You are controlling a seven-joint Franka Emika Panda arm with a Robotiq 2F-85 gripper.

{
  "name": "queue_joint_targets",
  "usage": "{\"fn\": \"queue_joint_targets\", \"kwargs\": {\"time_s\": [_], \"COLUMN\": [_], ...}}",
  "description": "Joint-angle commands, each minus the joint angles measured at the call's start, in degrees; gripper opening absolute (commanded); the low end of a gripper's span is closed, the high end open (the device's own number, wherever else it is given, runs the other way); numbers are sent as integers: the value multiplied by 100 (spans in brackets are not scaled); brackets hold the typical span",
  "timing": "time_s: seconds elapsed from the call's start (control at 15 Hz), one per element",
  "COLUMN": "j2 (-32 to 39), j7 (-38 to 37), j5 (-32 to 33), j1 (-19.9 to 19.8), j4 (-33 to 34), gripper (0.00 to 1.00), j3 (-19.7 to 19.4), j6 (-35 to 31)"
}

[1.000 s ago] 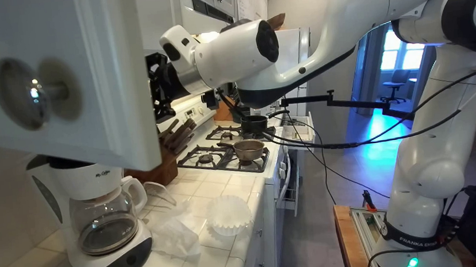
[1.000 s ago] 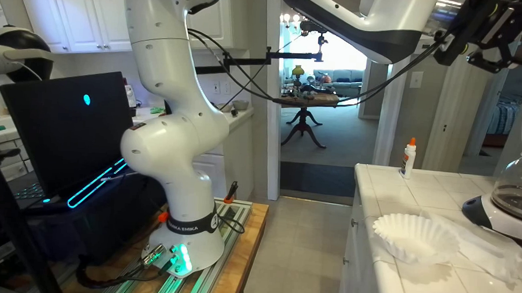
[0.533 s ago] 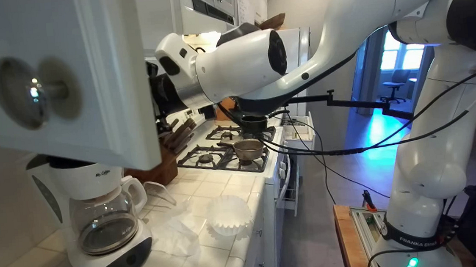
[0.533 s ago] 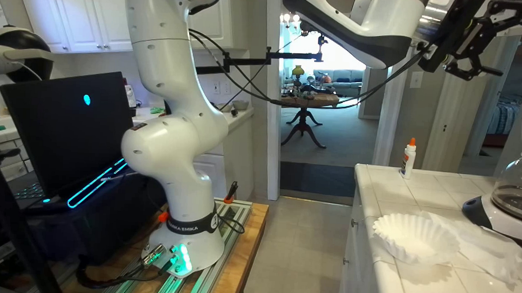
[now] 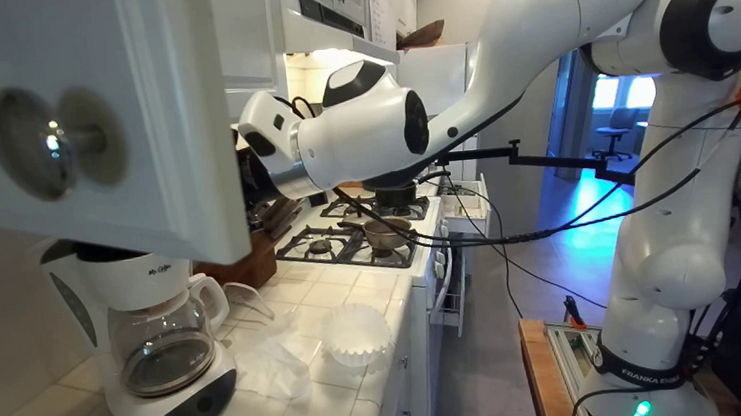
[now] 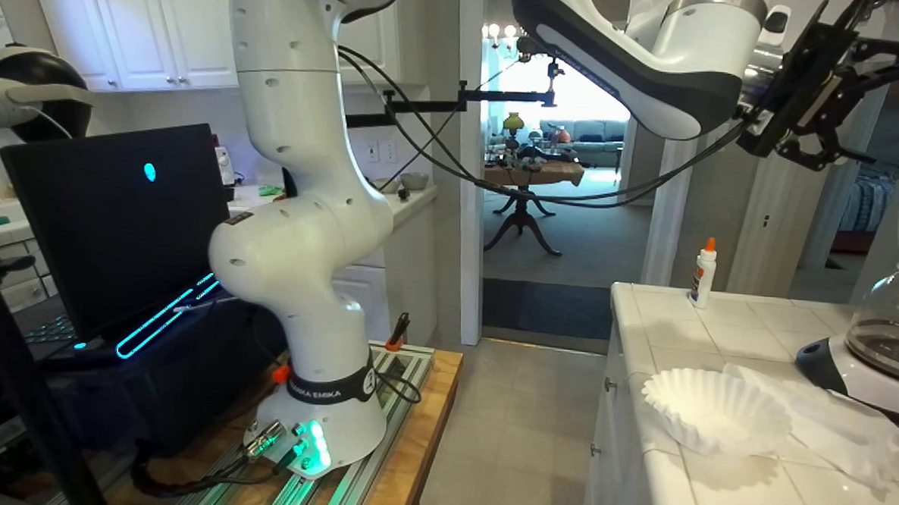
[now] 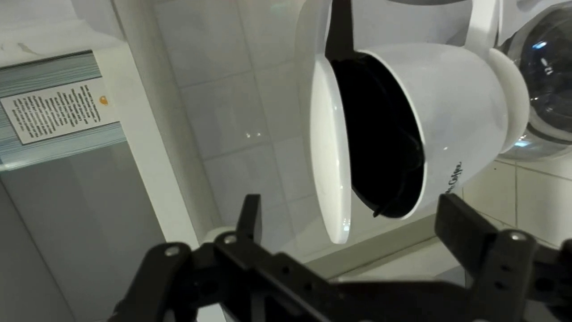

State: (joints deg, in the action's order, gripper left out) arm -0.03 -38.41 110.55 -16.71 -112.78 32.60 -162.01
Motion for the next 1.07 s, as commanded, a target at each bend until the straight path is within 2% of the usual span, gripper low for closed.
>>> {"fn": "queue_joint_targets", "kwargs": {"time_s": [0.0, 0.07, 0.2, 0.47, 0.53, 1.0], "j2": [547, 643, 717, 820, 693, 712], "j7": [-400, -254, 456, 880, 535, 658], "j5": [750, 667, 2, -363, -140, -226], "j1": [43, 35, 2, 9, 6, 6], "j4": [509, 530, 441, 442, 285, 307], "gripper": [100, 100, 100, 100, 100, 100], "j3": [43, 34, -12, -15, -6, -6], "j6": [-82, -129, -330, -559, -374, -435]}}
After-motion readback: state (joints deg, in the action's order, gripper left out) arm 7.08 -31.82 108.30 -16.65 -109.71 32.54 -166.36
